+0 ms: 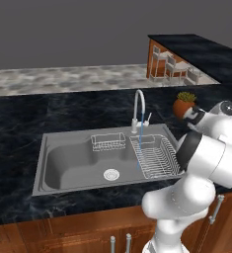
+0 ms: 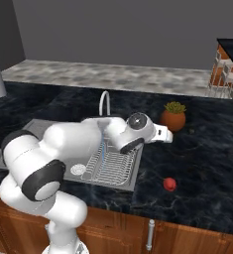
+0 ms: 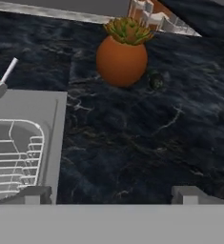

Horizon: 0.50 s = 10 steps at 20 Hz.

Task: Turn on the sink faucet. Then move the bell pepper from the counter to the sink. Turn off the sink. Move the vegetable from the sink to the pot next to the stove. Finally move the pot to the front center burner.

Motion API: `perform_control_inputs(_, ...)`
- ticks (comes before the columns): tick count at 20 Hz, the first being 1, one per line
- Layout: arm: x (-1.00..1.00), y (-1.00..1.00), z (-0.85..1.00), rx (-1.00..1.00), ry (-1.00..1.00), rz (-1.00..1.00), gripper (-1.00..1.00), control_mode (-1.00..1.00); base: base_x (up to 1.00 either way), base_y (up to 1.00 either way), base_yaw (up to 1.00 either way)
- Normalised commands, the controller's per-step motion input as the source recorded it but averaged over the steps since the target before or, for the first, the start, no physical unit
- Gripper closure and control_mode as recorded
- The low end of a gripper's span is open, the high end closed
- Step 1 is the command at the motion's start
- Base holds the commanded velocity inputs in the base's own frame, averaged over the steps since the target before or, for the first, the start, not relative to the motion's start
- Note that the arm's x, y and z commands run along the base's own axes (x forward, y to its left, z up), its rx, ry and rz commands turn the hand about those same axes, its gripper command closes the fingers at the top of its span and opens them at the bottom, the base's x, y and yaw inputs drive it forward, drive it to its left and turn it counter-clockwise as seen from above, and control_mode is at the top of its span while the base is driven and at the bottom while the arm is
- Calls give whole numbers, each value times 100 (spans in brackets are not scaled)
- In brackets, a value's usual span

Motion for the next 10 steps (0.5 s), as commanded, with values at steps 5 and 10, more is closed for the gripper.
perform_control_inputs(5,-36,-27,7,-8,34,-15,-100,-100,0,0,0)
perform_control_inputs(10,-41,-36,47,-1,38,-15,-100,-100,0,0,0)
